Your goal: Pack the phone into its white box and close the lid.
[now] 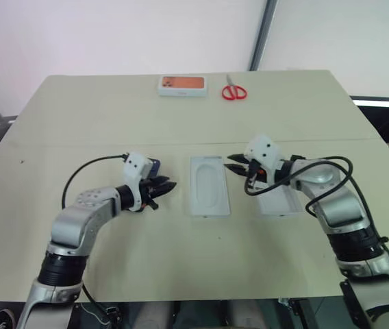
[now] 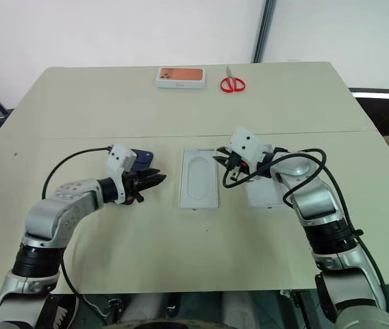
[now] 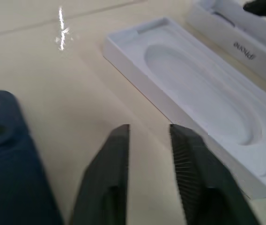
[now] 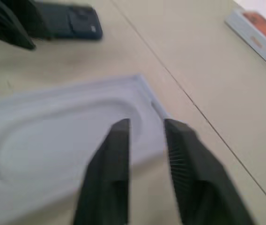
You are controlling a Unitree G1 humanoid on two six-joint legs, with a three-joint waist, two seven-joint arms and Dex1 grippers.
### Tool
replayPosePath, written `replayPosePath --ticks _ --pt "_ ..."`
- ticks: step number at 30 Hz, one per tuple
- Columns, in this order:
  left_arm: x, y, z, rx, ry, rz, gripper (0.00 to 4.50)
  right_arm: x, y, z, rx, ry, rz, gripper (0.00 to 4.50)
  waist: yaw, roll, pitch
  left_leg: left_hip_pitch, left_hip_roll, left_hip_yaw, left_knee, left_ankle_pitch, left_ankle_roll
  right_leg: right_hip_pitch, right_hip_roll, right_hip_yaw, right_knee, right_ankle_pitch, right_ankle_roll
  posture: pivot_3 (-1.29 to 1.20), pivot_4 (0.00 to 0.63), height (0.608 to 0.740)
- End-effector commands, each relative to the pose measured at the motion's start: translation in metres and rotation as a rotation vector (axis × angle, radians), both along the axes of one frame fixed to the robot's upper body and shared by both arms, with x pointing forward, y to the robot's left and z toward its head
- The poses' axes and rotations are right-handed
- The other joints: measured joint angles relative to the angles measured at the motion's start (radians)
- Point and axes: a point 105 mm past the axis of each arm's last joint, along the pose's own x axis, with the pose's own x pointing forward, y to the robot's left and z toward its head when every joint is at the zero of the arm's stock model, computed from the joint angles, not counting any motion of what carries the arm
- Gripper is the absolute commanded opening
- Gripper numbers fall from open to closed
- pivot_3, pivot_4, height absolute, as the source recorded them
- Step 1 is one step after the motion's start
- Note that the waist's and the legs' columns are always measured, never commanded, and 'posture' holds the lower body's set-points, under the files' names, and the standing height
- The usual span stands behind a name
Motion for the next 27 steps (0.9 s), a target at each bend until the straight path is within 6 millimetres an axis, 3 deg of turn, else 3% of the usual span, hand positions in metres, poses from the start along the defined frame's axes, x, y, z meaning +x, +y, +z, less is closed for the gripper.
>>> replayPosePath --ticks 1,3,4,12,15,20,21,27 --pt "0.007 0.024 0.02 -0.03 -0.021 0.041 3.3 -0.001 0.016 0.013 0.047 -0.039 0.027 2.8 0.0 0.0 0.0 0.0 0.0 0.0 0.0 0.0 0.0 0.0 0.0 0.0 0.0 0.0 0.0 0.0 0.15 0.74" --pt "0.01 0.039 0.028 -0.054 -0.018 0.074 4.35 0.0 0.026 0.009 0.048 -0.039 0.041 3.85 -0.002 0.0 0.0 0.0 0.0 0.0 0.0 0.0 0.0 -0.001 0.0 0.0 0.0 0.0 0.0 0.0 0.15 0.74" --pt "0.01 0.046 0.03 -0.054 -0.021 0.089 4.5 0.001 0.033 0.007 0.053 -0.042 0.047 4.39 -0.004 0.0 0.0 0.0 0.0 0.0 0.0 0.0 0.0 -0.001 0.0 0.0 0.001 0.0 0.0 0.0 0.15 0.74" --pt "0.0 0.106 0.034 -0.158 0.189 0.19 4.5 -0.006 0.1 0.006 0.117 -0.095 0.14 4.46 -0.01 0.0 0.0 0.0 0.001 0.0 -0.001 0.001 -0.001 -0.008 0.002 0.002 0.003 0.0 0.0 0.0 0.15 0.74" --pt "-0.004 0.123 0.037 -0.224 0.247 0.211 4.5 -0.004 0.117 0.008 0.125 -0.13 0.138 3.18 -0.007 0.0 0.0 -0.001 0.001 0.001 -0.001 0.001 -0.002 -0.011 0.002 0.003 0.006 0.0 0.0 0.0 0.15 0.74" --pt "-0.003 0.146 0.032 -0.309 0.305 0.273 4.5 -0.007 0.142 -0.007 0.075 -0.155 0.168 0.41 -0.005 0.0 0.0 -0.003 0.0 0.001 -0.001 0.002 -0.004 -0.015 0.001 0.004 0.009 0.0 0.0 0.0 0.15 0.74" --pt "-0.002 0.149 0.03 -0.32 0.32 0.283 4.5 -0.009 0.146 -0.01 0.06 -0.169 0.177 0.03 -0.007 0.0 0.0 -0.003 0.0 0.001 -0.001 0.002 -0.004 -0.015 0.001 0.004 0.009 0.0 0.0 0.0 0.15 0.74" --pt "-0.003 0.149 0.004 -0.337 0.439 0.274 4.5 -0.008 0.158 -0.041 -0.089 -0.168 0.195 0.03 -0.012 0.0 0.0 -0.004 0.001 0.001 -0.001 0.003 -0.005 -0.018 0.002 0.004 0.011 0.0 0.0 0.0 0.15 0.74"
